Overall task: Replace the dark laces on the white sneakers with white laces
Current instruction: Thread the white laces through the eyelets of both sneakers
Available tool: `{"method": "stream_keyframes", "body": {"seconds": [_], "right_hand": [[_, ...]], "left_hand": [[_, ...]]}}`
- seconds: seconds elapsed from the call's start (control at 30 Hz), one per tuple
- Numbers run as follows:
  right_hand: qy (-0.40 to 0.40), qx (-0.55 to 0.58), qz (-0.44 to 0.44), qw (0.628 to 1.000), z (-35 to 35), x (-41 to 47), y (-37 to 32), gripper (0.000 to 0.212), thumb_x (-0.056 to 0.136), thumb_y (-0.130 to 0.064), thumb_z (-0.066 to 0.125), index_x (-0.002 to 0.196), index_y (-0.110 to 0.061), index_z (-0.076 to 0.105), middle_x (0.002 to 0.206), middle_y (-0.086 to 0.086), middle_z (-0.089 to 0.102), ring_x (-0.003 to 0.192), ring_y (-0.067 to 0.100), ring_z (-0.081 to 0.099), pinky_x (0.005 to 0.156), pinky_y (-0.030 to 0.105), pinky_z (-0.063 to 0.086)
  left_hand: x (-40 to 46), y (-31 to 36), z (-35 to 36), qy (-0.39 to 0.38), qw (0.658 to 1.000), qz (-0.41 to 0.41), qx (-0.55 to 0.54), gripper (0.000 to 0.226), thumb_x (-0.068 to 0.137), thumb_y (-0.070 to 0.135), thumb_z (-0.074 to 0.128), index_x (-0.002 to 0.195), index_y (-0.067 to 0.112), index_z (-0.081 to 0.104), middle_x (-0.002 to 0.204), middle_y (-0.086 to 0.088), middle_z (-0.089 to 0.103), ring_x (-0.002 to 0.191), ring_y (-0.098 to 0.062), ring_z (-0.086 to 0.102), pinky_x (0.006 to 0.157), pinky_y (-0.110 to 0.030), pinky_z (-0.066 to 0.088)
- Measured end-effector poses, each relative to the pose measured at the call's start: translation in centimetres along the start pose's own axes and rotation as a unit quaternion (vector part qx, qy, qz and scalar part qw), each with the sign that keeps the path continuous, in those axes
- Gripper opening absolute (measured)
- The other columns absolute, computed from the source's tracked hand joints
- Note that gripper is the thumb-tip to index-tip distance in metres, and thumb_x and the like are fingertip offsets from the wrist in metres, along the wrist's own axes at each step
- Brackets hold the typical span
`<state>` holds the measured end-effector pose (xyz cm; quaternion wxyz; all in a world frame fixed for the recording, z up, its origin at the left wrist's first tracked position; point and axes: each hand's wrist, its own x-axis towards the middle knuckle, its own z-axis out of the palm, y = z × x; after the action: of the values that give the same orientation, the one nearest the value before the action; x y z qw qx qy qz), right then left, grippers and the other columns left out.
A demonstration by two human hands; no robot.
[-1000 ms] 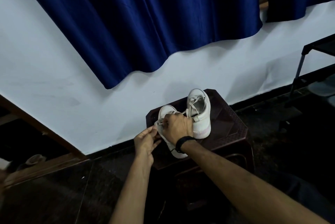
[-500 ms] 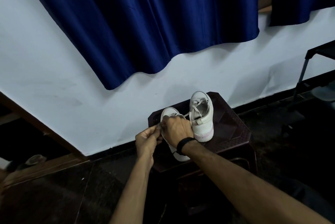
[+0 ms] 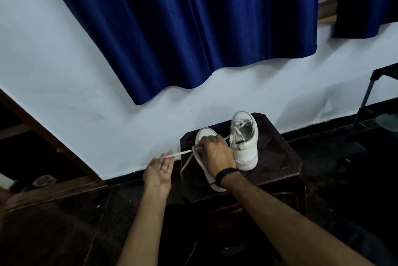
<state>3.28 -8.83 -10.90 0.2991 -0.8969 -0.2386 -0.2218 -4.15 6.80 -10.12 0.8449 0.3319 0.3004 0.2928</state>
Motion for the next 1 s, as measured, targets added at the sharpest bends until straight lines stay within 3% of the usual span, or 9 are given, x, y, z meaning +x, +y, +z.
{"method": "stream_keyframes", "body": {"seconds": [0.1, 0.17, 0.27, 0.33, 0.37, 0.47, 0.67, 0.83, 1.0], "right_hand": [[0.016, 0.008, 0.0, 1.0, 0.1, -0.2, -0.2, 0.025, 0.08, -0.038, 0.066, 0.087, -0.015, 0.06, 0.092, 0.002, 0.06, 0.087, 0.025, 0.06, 0.055, 0.033, 0.047], [0.012, 0.02, 0.015, 1.0, 0.0, -0.2, -0.3, 0.026, 0.082, -0.037, 0.064, 0.092, -0.015, 0.058, 0.101, 0.004, 0.057, 0.086, 0.027, 0.06, 0.057, 0.035, 0.048], [0.005, 0.018, 0.025, 1.0, -0.2, -0.2, -0.5, 0.027, 0.084, -0.039, 0.063, 0.093, -0.014, 0.058, 0.102, 0.006, 0.056, 0.081, 0.03, 0.06, 0.057, 0.037, 0.047], [-0.016, 0.016, 0.025, 0.999, -0.3, -0.2, -0.5, 0.027, 0.087, -0.039, 0.06, 0.094, -0.013, 0.059, 0.102, 0.007, 0.056, 0.083, 0.032, 0.06, 0.061, 0.038, 0.048], [-0.027, 0.018, 0.026, 0.999, -0.3, -0.1, -0.4, 0.028, 0.088, -0.04, 0.058, 0.095, -0.013, 0.06, 0.103, 0.007, 0.056, 0.085, 0.032, 0.059, 0.064, 0.039, 0.048], [-0.038, 0.017, 0.025, 0.999, -0.3, -0.2, -0.4, 0.032, 0.09, -0.045, 0.055, 0.097, -0.014, 0.061, 0.103, 0.005, 0.057, 0.088, 0.03, 0.059, 0.066, 0.039, 0.05], [-0.062, 0.029, 0.041, 0.997, -1.1, -0.3, -0.6, 0.039, 0.088, -0.046, 0.048, 0.1, -0.01, 0.06, 0.106, 0.01, 0.057, 0.09, 0.032, 0.06, 0.068, 0.041, 0.05], [-0.084, 0.027, 0.042, 0.995, -1.5, -0.3, -0.9, 0.034, 0.09, -0.033, 0.051, 0.109, -0.005, 0.054, 0.113, 0.014, 0.054, 0.089, 0.037, 0.062, 0.062, 0.041, 0.044], [-0.071, 0.032, 0.045, 0.996, -1.1, -0.4, -0.7, 0.037, 0.089, -0.041, 0.058, 0.102, -0.007, 0.056, 0.106, 0.013, 0.055, 0.083, 0.036, 0.062, 0.058, 0.042, 0.047]], "left_hand": [[0.7, 1.8, -3.2, 0.077, 0.996, -0.01, 0.051, 0.034, 0.1, 0.004, 0.032, 0.069, 0.016, 0.036, 0.047, 0.001, 0.039, 0.029, -0.005, 0.032, 0.031, -0.016, 0.028], [0.7, 1.6, -5.0, 0.129, 0.957, 0.011, 0.259, 0.034, 0.099, 0.012, 0.042, 0.065, 0.016, 0.043, 0.043, 0.002, 0.036, 0.026, -0.006, 0.025, 0.032, -0.012, 0.016], [0.1, 0.4, -5.9, 0.036, 0.796, 0.024, 0.604, 0.049, 0.095, 0.045, 0.055, 0.061, 0.013, 0.066, 0.037, 0.004, 0.051, 0.042, -0.016, 0.05, 0.048, -0.022, 0.035], [-0.4, -0.4, -5.3, -0.051, 0.686, 0.027, 0.726, 0.055, 0.087, 0.068, 0.047, 0.063, 0.024, 0.071, 0.055, 0.005, 0.064, 0.063, -0.016, 0.064, 0.067, -0.027, 0.047], [-0.5, -0.9, -4.6, -0.078, 0.665, 0.052, 0.741, 0.054, 0.084, 0.074, 0.044, 0.067, 0.03, 0.07, 0.066, 0.006, 0.068, 0.076, -0.017, 0.066, 0.077, -0.031, 0.049], [-2.2, -2.3, -1.6, -0.149, 0.8, 0.057, 0.579, 0.042, 0.096, 0.054, 0.047, 0.086, 0.022, 0.072, 0.086, 0.008, 0.072, 0.09, -0.014, 0.067, 0.086, -0.033, 0.05], [-3.5, -3.3, 0.4, -0.082, 0.916, 0.057, 0.389, 0.023, 0.096, 0.021, 0.059, 0.077, 0.017, 0.07, 0.052, 0.005, 0.044, 0.043, -0.008, 0.03, 0.044, -0.022, 0.021], [-3.7, -2.9, -3.9, -0.05, 0.908, 0.004, 0.416, 0.02, 0.087, 0.005, 0.059, 0.069, 0.011, 0.065, 0.044, 0.008, 0.027, 0.037, -0.007, 0.02, 0.042, -0.02, 0.013], [-4.4, -2.2, -3.7, -0.067, 0.86, -0.023, 0.505, 0.017, 0.082, 0.011, 0.066, 0.068, 0.012, 0.075, 0.058, 0.002, 0.064, 0.054, -0.01, 0.052, 0.054, -0.024, 0.038]]}}
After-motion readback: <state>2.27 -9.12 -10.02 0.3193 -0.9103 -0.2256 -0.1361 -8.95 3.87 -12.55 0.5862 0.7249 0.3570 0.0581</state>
